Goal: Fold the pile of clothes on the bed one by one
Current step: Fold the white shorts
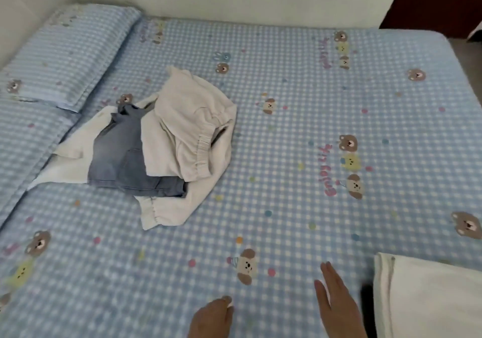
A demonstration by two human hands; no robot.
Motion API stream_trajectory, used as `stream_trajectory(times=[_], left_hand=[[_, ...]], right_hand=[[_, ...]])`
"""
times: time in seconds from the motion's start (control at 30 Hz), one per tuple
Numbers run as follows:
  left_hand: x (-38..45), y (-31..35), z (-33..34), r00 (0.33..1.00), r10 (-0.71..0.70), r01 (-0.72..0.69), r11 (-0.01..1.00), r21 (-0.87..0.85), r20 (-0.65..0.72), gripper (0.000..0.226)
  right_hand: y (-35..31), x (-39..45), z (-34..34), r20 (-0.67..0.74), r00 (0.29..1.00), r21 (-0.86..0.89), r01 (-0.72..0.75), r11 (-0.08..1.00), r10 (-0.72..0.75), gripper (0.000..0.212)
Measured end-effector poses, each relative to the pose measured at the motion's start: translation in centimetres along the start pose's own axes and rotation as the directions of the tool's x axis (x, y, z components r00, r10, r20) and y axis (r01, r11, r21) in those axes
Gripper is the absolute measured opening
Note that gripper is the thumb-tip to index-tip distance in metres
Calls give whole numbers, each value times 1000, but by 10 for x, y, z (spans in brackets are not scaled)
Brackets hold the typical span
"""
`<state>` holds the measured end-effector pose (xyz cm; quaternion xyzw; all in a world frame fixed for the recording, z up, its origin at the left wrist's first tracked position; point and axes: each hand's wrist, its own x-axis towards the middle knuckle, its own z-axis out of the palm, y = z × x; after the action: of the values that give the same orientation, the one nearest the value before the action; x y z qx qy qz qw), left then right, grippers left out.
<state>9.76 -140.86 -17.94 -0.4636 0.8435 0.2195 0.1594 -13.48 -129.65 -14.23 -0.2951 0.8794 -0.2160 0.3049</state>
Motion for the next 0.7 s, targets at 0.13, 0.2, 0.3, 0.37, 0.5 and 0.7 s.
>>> stream_trajectory(times=[0.13,0.2,0.3,0.37,0.5,0.7], left_hand=[[10,-120,-69,959,-160,114,974,-197,-236,20],[23,-160,-93,952,-224,163,947,-277,-206,13],[39,-214,-118,947,-279,199,898,-393,-157,48],[52,-242,-121,954,-285,206,849,-486,-94,37],[90,-283,-124,954,-289,222,854,-471,-76,39],[116,-266,-141,978,10,-92,917,-387,-209,41]], right_hand=[[-114,34,71,170,983,74,51,996,-63,49],[-163,57,102,192,976,94,88,992,-104,50],[-231,101,146,139,984,150,94,984,-115,51],[-266,135,166,73,994,201,60,978,-76,51],[-318,201,197,3,999,225,-46,973,47,59],[-333,216,216,-71,991,165,-100,981,113,35]])
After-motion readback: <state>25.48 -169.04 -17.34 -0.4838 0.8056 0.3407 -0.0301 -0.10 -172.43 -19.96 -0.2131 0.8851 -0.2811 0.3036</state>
